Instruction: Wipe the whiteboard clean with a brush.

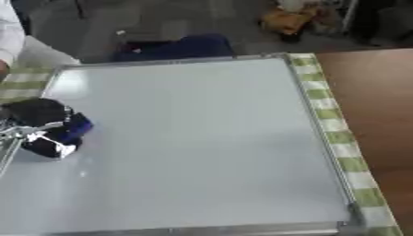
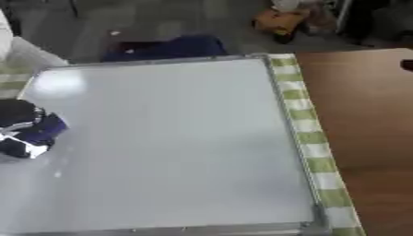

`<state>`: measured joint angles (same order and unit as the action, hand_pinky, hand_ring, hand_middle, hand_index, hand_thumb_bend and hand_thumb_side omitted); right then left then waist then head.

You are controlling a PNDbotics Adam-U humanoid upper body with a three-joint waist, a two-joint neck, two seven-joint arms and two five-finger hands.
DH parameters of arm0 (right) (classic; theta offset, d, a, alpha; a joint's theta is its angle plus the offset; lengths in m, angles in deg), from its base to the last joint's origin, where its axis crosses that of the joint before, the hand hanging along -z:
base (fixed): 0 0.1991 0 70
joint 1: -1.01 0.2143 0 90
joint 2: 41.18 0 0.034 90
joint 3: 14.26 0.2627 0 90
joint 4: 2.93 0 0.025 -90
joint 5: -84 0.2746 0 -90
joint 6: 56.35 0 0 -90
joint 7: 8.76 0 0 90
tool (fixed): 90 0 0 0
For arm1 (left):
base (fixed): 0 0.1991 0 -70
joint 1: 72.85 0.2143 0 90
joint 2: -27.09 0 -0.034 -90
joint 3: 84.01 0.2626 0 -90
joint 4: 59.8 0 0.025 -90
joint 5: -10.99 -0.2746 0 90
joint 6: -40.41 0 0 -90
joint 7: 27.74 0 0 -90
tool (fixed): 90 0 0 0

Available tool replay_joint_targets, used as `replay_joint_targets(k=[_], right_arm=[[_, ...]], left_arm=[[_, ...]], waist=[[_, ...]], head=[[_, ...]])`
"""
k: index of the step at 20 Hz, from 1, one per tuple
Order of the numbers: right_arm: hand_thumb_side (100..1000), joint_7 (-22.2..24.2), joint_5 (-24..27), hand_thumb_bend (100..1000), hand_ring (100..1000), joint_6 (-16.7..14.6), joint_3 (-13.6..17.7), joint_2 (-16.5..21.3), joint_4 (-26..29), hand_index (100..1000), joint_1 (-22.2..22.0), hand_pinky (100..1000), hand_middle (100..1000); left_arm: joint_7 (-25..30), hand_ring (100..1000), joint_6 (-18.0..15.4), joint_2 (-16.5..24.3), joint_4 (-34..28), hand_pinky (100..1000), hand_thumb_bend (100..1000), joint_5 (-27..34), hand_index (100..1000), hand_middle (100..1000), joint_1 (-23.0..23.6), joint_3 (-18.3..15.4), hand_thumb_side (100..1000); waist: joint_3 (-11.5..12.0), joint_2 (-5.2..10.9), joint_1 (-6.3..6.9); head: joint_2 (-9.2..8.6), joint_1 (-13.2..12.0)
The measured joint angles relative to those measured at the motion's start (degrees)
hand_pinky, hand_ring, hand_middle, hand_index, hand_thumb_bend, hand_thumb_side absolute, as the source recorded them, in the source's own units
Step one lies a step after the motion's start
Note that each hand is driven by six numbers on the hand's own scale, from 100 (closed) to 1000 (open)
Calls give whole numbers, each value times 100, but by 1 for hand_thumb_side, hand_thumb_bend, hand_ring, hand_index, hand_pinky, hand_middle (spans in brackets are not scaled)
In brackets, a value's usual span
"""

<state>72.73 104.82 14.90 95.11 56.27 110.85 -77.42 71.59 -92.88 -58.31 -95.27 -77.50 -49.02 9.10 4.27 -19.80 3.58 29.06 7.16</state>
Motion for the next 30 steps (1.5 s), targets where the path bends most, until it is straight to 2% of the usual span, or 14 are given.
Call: replay_joint_targets(k=[10,18,24,30], right_arm=[[989,-17,2,100,584,16,2,-5,0,541,0,692,477],[989,-40,17,100,585,37,4,-5,0,542,1,692,478],[986,-63,39,100,585,52,31,-5,0,542,2,692,479],[983,-74,64,100,586,70,33,-5,0,542,2,692,479]], left_arm=[[156,403,-304,-93,-317,680,163,252,161,200,16,221,585],[465,389,-600,-115,-390,660,167,724,161,182,62,339,589],[668,375,-419,-145,-389,639,170,1295,162,166,118,372,584],[985,353,-101,-146,-394,621,171,2023,155,142,173,375,575]], waist=[[-33,0,6],[-49,1,19],[-49,21,21],[-42,43,24]], head=[[0,0],[2,0],[51,0],[126,5]])
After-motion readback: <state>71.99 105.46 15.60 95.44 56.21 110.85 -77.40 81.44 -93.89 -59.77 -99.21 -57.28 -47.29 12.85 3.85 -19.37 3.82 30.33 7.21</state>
